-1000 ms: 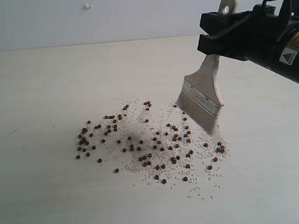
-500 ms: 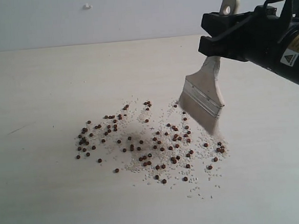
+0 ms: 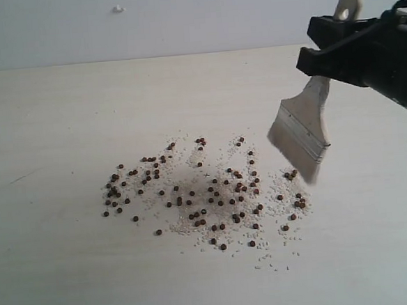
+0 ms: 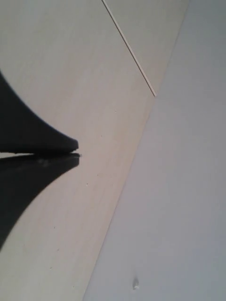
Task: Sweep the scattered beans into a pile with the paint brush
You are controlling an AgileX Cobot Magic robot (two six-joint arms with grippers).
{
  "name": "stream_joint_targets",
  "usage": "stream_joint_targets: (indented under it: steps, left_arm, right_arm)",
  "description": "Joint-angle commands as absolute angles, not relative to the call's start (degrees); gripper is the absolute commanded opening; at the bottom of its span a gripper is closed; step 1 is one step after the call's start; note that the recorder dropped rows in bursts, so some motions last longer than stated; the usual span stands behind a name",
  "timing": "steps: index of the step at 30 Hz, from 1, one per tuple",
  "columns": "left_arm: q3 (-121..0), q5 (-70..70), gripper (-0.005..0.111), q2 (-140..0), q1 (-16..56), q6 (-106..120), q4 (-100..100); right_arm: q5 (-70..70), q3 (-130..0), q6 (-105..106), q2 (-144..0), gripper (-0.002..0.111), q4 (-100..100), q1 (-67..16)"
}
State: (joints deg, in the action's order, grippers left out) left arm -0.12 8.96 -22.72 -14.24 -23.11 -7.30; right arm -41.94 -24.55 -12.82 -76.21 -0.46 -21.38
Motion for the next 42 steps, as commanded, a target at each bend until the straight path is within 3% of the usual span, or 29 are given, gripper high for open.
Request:
stream_joint_targets:
  steps: [1,10,21,42]
  left_arm:
    - [0.0,8.7,0.0,-22.5,-14.4,-22.7,-6.8]
    - [0.0,8.7,0.0,-22.5,-14.4,-22.7,-6.8]
    - [0.0,8.7,0.0,-22.5,-14.4,-22.7,-6.8]
    - [0.0,8.7,0.0,-22.5,-14.4,-22.7,-6.8]
  right_arm:
    - [-50.0,-19.5,-14.0,-72.2,0.0,1.7,-22.0]
    - [-60.7,-22.9,-12.6,-80.2,0.0,15.8,-38.9]
    - [-70.0,-41.4,-9.7,-103.1,0.0,39.2,-59.7]
    - [-70.0,-62.0,-15.2,-123.7,0.0,40.3,-63.0]
